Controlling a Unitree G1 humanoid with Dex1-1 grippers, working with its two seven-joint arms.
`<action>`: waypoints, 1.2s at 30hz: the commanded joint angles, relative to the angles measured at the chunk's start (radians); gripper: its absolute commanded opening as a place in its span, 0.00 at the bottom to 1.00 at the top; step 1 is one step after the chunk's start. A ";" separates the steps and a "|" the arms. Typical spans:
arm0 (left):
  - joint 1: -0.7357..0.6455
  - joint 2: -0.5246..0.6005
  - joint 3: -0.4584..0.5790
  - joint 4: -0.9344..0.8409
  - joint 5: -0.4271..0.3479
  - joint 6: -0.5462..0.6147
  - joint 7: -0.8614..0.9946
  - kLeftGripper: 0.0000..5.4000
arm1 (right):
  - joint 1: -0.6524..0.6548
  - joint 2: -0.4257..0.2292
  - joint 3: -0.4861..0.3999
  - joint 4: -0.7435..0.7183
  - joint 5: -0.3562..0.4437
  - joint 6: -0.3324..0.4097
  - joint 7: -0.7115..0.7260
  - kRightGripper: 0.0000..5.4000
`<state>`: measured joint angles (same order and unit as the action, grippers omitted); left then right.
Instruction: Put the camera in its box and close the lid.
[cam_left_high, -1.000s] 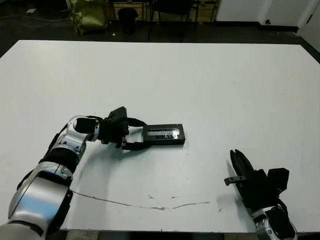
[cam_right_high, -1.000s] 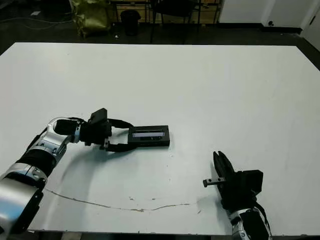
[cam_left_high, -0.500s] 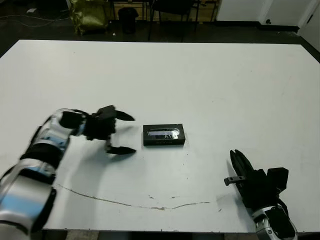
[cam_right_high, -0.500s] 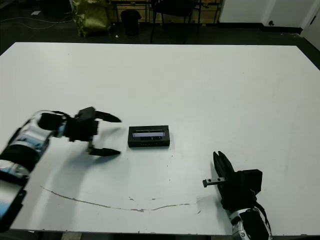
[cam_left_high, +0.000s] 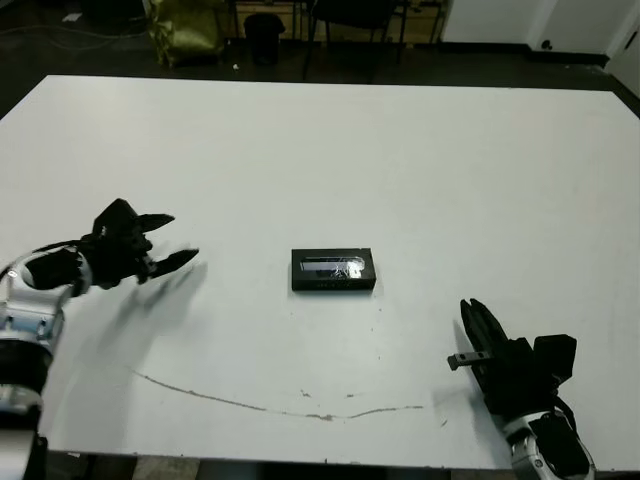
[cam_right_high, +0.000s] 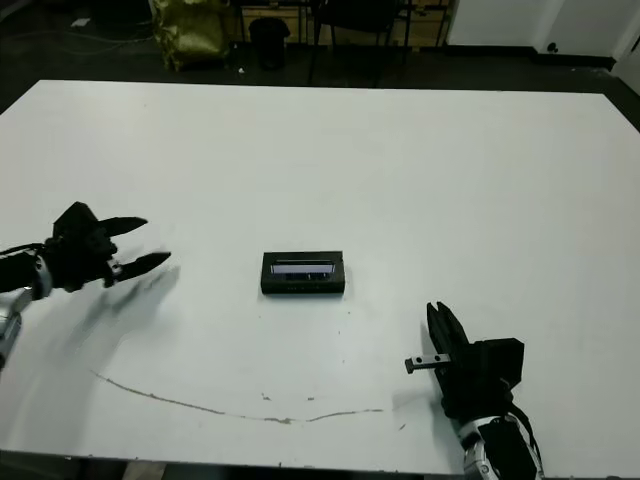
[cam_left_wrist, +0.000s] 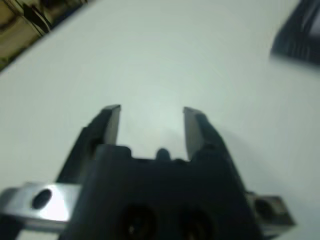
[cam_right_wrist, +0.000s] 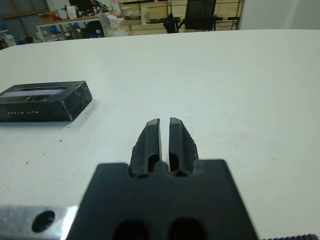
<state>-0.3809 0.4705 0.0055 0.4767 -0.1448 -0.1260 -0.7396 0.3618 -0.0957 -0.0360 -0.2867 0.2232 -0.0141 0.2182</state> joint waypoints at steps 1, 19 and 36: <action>0.098 -0.130 0.009 -0.163 -0.024 0.050 0.147 0.32 | 0.011 0.001 -0.002 0.010 0.011 0.020 0.004 0.00; 0.282 -0.519 -0.304 -0.519 0.120 0.184 0.489 0.00 | 0.011 0.004 0.007 -0.007 0.009 0.038 -0.004 0.00; 0.202 -0.574 -0.398 -0.400 0.331 0.382 0.645 0.00 | 0.010 -0.001 0.009 0.017 -0.011 0.030 -0.010 0.00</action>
<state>-0.1695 -0.1139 -0.3882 0.0456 0.1675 0.2247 -0.1028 0.3611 -0.0942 -0.0214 -0.2954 0.2062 -0.0016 0.2065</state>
